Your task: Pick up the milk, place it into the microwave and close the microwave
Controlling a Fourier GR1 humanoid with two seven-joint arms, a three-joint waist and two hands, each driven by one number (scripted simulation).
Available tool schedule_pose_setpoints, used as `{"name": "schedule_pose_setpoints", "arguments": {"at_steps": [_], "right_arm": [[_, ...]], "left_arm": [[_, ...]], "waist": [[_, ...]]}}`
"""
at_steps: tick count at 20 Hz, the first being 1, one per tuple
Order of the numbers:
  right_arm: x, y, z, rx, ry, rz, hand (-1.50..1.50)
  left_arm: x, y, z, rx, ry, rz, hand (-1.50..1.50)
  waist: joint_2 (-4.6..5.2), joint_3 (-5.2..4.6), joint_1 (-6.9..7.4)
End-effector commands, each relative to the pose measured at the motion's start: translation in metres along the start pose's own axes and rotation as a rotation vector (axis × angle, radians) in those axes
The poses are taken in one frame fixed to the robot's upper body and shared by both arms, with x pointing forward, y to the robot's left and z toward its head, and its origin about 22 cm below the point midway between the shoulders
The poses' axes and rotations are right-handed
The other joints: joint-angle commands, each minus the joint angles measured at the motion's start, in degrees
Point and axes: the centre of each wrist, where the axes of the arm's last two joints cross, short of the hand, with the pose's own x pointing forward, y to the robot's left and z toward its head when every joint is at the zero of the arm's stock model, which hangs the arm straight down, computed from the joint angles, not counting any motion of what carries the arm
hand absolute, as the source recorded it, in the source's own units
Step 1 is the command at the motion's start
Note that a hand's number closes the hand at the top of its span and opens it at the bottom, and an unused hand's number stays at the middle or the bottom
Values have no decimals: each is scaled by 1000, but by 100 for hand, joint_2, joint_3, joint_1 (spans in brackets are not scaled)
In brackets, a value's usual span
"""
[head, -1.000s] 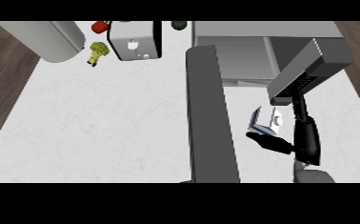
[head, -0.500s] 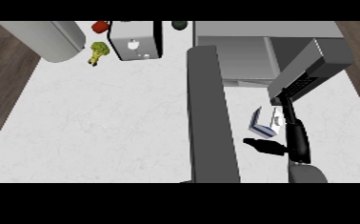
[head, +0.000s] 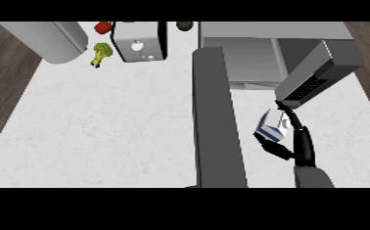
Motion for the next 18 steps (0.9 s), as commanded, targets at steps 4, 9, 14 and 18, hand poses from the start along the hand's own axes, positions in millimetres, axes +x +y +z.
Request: {"name": "schedule_pose_setpoints", "arguments": {"at_steps": [4, 9, 14, 18], "right_arm": [[-14, -6, -10, 37, 4, 186, 150], [-24, -3, -1, 51, 17, 204, 150], [-20, -6, -23, 122, -88, 204, 150], [-17, -13, -36, 196, -162, 158, 150]], "left_arm": [[0, -9, -1, -17, 0, 0, -150], [13, 15, -2, -19, 13, 8, -150], [-2, 12, 0, -26, 17, 40, -150], [4, 3, -1, -34, -1, 44, -150]], "waist": [[34, 22, 31], [41, 25, 56], [71, 33, 128], [91, 44, 196]]}}
